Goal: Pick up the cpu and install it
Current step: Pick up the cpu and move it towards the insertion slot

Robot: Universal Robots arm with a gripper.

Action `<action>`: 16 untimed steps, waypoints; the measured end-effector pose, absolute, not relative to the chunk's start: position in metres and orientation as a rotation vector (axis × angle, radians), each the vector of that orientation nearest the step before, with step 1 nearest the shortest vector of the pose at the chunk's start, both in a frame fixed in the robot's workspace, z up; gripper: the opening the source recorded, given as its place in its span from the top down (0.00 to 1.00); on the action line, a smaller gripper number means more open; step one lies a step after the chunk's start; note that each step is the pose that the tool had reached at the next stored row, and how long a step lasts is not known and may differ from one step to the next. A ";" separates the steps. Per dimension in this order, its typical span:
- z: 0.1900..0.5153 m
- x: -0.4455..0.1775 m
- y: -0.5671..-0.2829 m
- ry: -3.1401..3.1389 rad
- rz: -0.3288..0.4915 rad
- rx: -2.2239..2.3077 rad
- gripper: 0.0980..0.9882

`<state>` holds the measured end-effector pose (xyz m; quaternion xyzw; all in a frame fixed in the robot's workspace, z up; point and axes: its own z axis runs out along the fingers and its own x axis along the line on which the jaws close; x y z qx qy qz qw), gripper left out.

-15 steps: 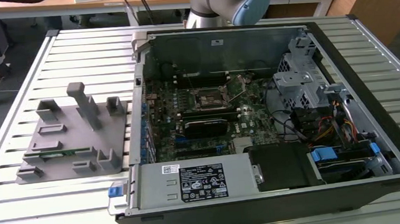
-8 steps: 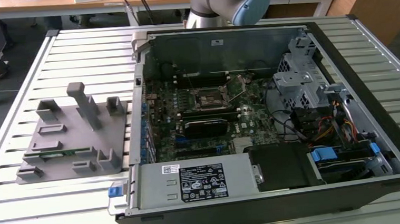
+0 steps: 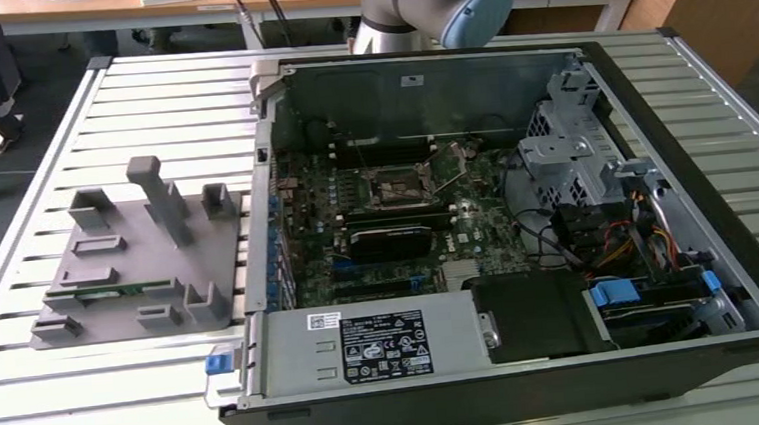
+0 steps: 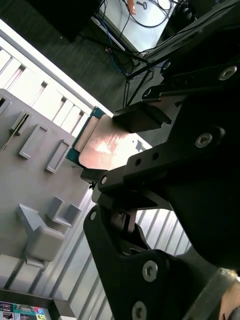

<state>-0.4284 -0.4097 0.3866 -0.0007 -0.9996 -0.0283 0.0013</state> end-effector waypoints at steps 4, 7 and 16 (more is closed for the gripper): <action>0.387 -0.422 -0.410 -3.133 -0.089 -0.002 0.51; 0.387 -0.416 -0.410 -3.130 -0.089 -0.002 0.51; 0.386 -0.403 -0.410 -3.130 -0.089 -0.006 0.51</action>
